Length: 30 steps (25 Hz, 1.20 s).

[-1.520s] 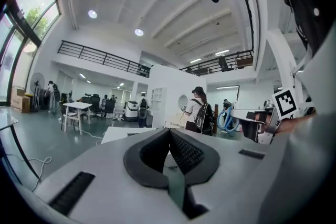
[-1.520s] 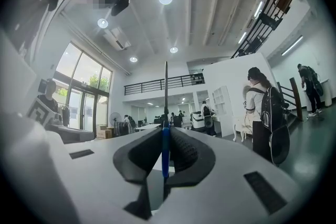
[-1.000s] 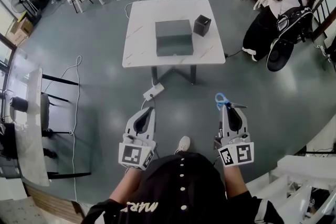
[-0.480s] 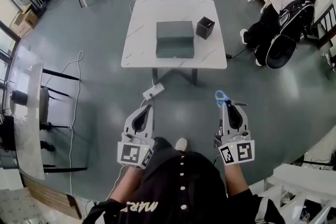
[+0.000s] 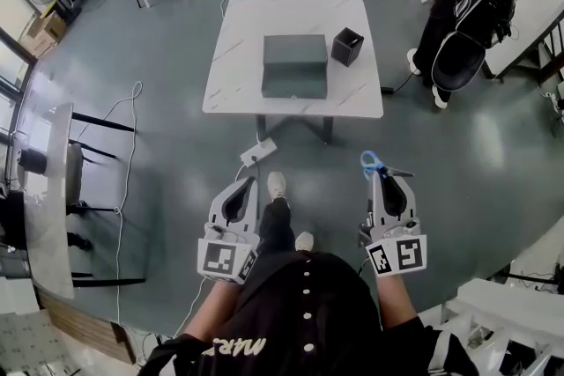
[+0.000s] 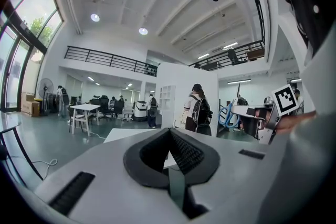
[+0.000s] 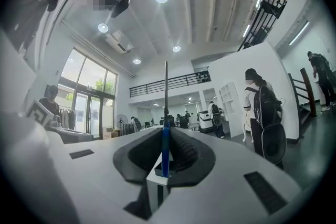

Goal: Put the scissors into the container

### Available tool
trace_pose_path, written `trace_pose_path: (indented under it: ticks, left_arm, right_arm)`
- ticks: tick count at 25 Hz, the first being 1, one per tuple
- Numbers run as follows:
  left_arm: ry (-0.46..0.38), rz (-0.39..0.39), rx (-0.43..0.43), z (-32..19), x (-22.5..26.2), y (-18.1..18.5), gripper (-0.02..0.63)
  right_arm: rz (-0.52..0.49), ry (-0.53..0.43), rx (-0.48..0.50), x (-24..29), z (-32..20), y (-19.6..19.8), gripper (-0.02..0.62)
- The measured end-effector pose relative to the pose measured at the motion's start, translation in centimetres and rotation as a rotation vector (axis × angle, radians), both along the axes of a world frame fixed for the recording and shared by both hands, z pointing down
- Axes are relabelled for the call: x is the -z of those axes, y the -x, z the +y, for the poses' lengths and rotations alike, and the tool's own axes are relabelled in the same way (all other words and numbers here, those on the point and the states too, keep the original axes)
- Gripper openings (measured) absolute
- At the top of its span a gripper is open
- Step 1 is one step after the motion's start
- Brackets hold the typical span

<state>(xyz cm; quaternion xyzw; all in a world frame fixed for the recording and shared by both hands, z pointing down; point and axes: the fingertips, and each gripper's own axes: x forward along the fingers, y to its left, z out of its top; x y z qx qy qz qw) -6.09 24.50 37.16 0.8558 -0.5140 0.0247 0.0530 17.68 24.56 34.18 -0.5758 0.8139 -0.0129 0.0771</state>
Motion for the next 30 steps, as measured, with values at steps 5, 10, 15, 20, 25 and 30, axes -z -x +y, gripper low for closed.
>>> trace_pose_path:
  ticks: [5, 10, 15, 20, 25, 30]
  left_arm:
    - [-0.006, 0.004, -0.008, -1.4, 0.1, -0.4, 0.026]
    - [-0.005, 0.012, -0.007, -3.1, -0.2, -0.3, 0.026]
    - [0.006, 0.020, 0.004, -4.9, -0.6, 0.0, 0.026]
    - [0.014, 0.020, 0.007, -7.4, -0.9, 0.0, 0.026]
    - [0.004, 0.021, 0.000, -10.7, -0.6, -0.2, 0.026]
    - [0.008, 0.022, -0.009, -14.6, -0.3, -0.4, 0.026]
  right_arm:
    - [0.002, -0.003, -0.007, 0.1, -1.1, -0.4, 0.052]
    - [0.013, -0.005, -0.002, 0.1, -2.8, -0.1, 0.052]
    - [0.018, 0.003, 0.013, -0.1, -4.9, 0.5, 0.052]
    - [0.012, 0.012, 0.017, -0.2, -7.4, 0.4, 0.052]
    - [0.017, 0.010, 0.011, -0.2, -10.6, 0.4, 0.052]
    - [0.023, 0.012, 0.008, 0.2, -14.1, 0.4, 0.052]
